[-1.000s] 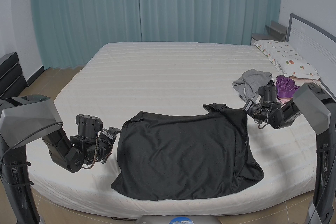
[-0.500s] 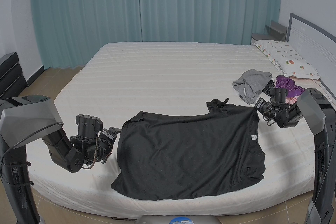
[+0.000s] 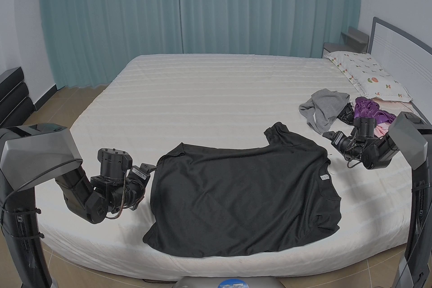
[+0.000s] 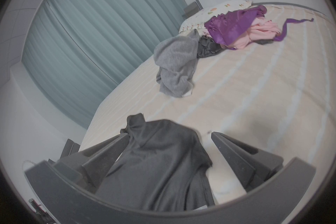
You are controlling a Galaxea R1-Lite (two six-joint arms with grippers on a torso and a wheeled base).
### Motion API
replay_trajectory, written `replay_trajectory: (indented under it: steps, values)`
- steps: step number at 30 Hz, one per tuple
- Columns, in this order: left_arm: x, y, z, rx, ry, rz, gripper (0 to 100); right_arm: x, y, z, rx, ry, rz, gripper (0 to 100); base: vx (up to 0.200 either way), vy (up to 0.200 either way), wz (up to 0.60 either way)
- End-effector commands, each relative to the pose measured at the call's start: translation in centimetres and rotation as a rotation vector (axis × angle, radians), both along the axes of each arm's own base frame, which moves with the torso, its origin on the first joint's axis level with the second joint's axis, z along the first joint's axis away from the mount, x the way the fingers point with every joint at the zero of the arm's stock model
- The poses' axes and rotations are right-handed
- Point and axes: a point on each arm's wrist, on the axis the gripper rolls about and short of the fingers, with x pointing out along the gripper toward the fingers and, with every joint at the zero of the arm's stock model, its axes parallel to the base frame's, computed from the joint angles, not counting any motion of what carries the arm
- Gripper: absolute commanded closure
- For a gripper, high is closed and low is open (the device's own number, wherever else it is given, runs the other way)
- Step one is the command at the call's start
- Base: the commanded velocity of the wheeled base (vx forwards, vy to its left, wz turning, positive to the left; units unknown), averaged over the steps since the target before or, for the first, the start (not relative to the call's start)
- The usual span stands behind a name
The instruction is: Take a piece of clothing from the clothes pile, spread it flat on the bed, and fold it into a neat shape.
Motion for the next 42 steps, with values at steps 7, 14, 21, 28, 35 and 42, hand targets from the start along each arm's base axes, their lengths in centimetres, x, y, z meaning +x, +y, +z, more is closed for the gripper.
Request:
replay_trajectory:
  steps: [7, 14, 21, 28, 35, 42]
  values:
    - [-0.5, 0.0, -0.2, 0.014, 0.011, -0.012, 0, -12.0, 3.0, 4.7, 0.159, 0.024, 0.012, 0, 0.0, 0.0, 0.0]
    - [-1.0, -0.2, -0.3, 0.019, 0.024, -0.023, 0, -17.4, 3.4, 3.0, 0.219, 0.091, 0.059, 0, 0.0, 0.0, 0.0]
    - [-1.4, -0.5, -0.5, 0.031, 0.035, -0.042, 0, -18.4, 3.3, 1.7, 0.262, 0.092, 0.067, 0, -0.2, 0.0, 0.0]
    - [-2.1, -0.8, -0.8, 0.04, 0.052, -0.057, 0, -18.8, 3.2, 1.4, 0.271, 0.113, 0.065, 0, -0.057, 0.0, 0.0]
    - [-2.6, -1.6, -0.4, 0.033, 0.048, -0.082, 0, -18.8, 3.4, 1.5, 0.278, 0.109, 0.064, 0, 0.0, 0.0, 0.0]
    - [-3.3, -2.1, 0.0, 0.033, 0.045, -0.103, 0, -18.9, 3.4, 1.0, 0.273, 0.127, 0.066, 0, 0.0, -0.2, 0.0]
